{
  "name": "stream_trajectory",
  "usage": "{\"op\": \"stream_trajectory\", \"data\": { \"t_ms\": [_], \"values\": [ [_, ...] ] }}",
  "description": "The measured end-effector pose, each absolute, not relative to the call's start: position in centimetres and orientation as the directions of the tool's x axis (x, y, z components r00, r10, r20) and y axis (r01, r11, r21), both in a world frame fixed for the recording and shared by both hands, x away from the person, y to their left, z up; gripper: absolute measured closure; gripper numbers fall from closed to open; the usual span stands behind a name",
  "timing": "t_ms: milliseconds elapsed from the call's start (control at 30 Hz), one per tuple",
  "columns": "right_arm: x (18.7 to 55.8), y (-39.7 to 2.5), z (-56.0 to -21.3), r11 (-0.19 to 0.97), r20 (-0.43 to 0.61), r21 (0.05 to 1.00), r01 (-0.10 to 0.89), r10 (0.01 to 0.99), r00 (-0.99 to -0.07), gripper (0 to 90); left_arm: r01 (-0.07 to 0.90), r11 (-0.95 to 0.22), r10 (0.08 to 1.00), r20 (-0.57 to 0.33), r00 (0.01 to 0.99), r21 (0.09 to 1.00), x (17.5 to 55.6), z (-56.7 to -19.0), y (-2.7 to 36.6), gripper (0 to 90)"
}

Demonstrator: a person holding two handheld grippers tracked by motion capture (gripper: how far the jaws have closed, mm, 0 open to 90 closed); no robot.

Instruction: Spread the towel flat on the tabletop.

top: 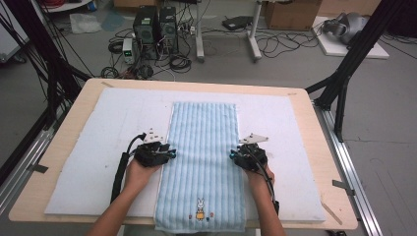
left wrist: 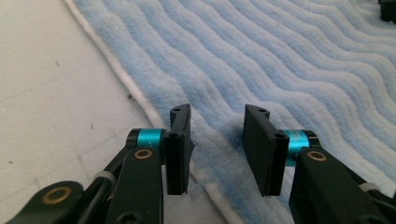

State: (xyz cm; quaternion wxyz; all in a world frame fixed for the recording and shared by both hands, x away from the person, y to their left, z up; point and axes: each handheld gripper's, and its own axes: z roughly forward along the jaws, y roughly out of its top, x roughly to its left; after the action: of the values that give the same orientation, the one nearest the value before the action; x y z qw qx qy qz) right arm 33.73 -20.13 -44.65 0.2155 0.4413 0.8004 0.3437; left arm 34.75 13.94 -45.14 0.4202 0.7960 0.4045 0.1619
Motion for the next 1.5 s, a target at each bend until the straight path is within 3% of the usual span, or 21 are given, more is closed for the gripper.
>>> {"op": "stream_trajectory", "data": {
  "t_ms": [67,167,367,467,633,700,767,1000,1067,1133,1300,1500],
  "values": [
    [33.9,-20.3,-44.7,0.358,-0.062,0.743,0.566,0.878,-0.475,58.5,0.518,-0.306,0.786,-0.095,0.611,0.799,34.9,-45.1,13.9,58.8],
    [33.9,-20.7,-44.6,0.328,-0.014,0.752,0.572,0.875,-0.483,59.2,0.509,-0.278,0.799,-0.098,0.593,0.815,35.1,-45.0,14.1,50.5],
    [35.3,-21.1,-44.2,0.278,0.020,0.783,0.556,0.882,-0.471,64.4,0.500,-0.180,0.810,-0.160,0.564,0.847,36.5,-45.0,15.1,51.3],
    [36.7,-21.1,-44.4,0.251,0.047,0.780,0.574,0.890,-0.453,65.0,0.522,-0.200,0.810,-0.160,0.564,0.829,37.6,-44.9,15.0,53.5],
    [38.0,-20.5,-44.8,0.293,0.017,0.751,0.592,0.887,-0.461,68.9,0.537,-0.266,0.821,-0.104,0.562,0.801,39.0,-45.1,14.0,64.4],
    [38.0,-20.6,-44.8,0.287,0.015,0.749,0.597,0.894,-0.449,77.3,0.524,-0.295,0.833,-0.054,0.551,0.799,39.1,-45.1,13.9,76.3],
    [38.0,-20.7,-44.8,0.291,0.003,0.751,0.593,0.896,-0.443,84.8,0.530,-0.284,0.839,-0.060,0.541,0.799,39.3,-45.1,13.9,86.5],
    [38.3,-20.3,-45.1,0.288,-0.051,0.771,0.568,0.917,-0.396,87.4,0.559,-0.224,0.870,-0.094,0.483,0.799,40.1,-45.2,13.4,88.0],
    [38.2,-19.9,-45.1,0.290,-0.074,0.771,0.567,0.925,-0.373,85.5,0.560,-0.209,0.868,-0.112,0.484,0.802,40.1,-45.1,13.5,82.0],
    [38.1,-20.0,-44.9,0.294,-0.073,0.769,0.568,0.923,-0.378,77.4,0.568,-0.193,0.867,-0.132,0.481,0.800,40.0,-45.0,13.8,61.3],
    [36.8,-20.3,-43.6,0.256,0.016,0.816,0.518,0.886,-0.464,66.5,0.530,-0.117,0.821,-0.219,0.528,0.840,39.5,-44.2,14.9,44.6],
    [34.8,-17.9,-42.6,0.339,0.043,0.822,0.457,0.764,-0.643,69.8,0.441,-0.067,0.801,-0.216,0.559,0.895,38.4,-42.9,15.5,25.9]
  ]
}}
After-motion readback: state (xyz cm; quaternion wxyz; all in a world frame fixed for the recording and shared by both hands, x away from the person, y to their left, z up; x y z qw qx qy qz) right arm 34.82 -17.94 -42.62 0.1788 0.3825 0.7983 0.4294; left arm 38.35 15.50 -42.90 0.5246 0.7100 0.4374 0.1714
